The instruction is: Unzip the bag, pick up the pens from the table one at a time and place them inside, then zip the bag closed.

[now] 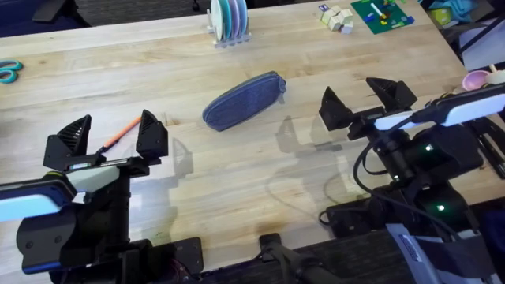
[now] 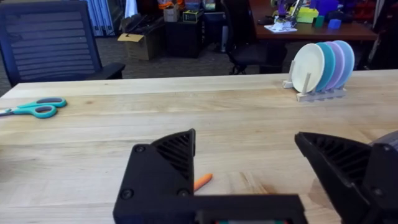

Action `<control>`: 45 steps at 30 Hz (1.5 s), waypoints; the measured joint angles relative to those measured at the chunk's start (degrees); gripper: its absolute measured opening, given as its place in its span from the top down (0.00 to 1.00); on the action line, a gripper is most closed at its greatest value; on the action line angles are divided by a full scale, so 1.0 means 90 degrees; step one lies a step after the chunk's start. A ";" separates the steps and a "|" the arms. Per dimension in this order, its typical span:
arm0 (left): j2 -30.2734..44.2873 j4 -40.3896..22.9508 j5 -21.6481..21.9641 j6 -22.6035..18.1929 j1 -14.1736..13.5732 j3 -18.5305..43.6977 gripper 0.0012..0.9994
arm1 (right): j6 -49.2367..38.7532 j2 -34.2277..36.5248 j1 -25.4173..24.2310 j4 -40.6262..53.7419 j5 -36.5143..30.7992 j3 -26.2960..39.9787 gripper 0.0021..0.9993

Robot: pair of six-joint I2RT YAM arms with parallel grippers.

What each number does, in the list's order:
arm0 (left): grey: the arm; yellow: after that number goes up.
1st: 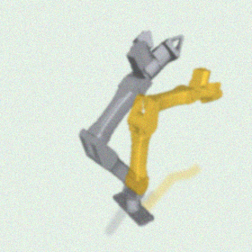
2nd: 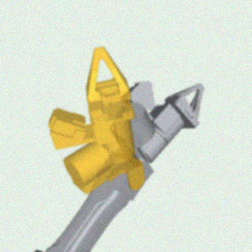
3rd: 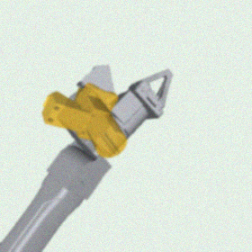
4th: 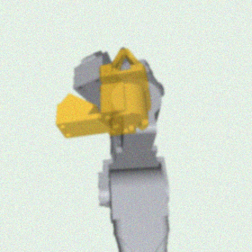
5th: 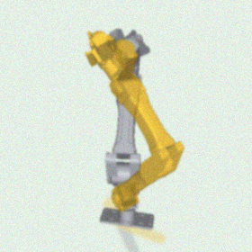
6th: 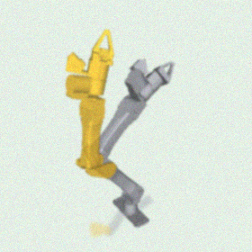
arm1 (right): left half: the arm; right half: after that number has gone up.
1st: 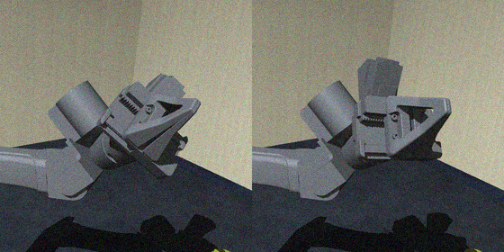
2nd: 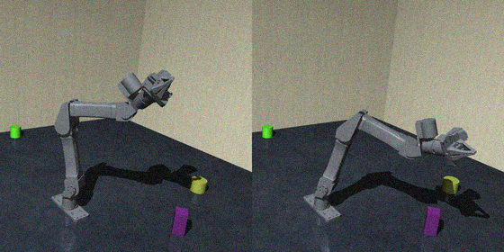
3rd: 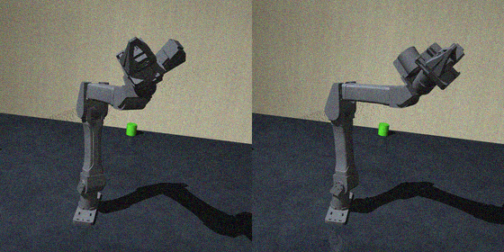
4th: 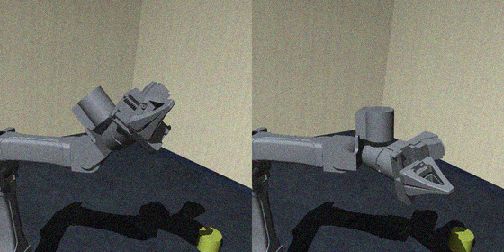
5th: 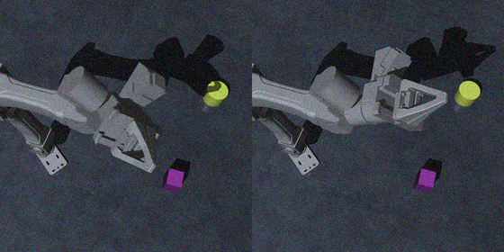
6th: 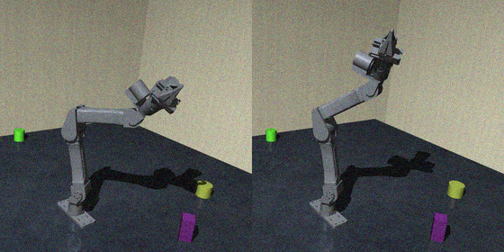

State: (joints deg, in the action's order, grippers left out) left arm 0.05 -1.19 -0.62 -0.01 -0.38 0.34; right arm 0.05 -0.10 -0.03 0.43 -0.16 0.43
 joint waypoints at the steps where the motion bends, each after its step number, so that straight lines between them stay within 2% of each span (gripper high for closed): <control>1: 0.0000 0.0000 0.0000 0.0000 0.0000 0.0000 0.01 | 0.0000 0.0000 0.0000 0.0000 0.0000 0.0000 0.00; 24: -0.0002 -0.0016 0.0005 -0.0002 0.0000 0.0005 0.01 | -0.0001 0.0000 0.0000 0.0033 0.0109 0.0007 0.00; 27: 0.0000 -0.0411 0.0040 -0.0005 0.0000 0.0121 0.01 | 0.0049 0.0000 0.0000 0.0341 0.0158 0.0151 0.00; 31: 0.0070 -0.1465 0.0178 -0.0021 0.0000 0.0789 0.01 | 0.0095 0.0012 0.0000 0.1303 0.0272 0.0601 0.00; 36: 0.0583 -0.2329 0.0395 -0.0177 0.0000 0.2082 0.01 | 0.0112 0.0197 0.0000 0.2207 0.0311 0.1535 0.00; 41: 0.1607 -0.3081 0.0512 -0.0529 0.0000 0.3384 0.01 | 0.0104 0.0802 0.0000 0.2986 0.0311 0.2772 0.00; 45: 0.2562 -0.3345 0.0534 -0.0704 0.0000 0.4148 0.01 | 0.0104 0.1523 0.0000 0.3522 0.0311 0.3621 0.00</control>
State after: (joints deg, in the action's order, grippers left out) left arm 23.11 -31.30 4.19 -6.34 -0.38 37.67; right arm 0.99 13.61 -0.03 32.12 2.63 33.01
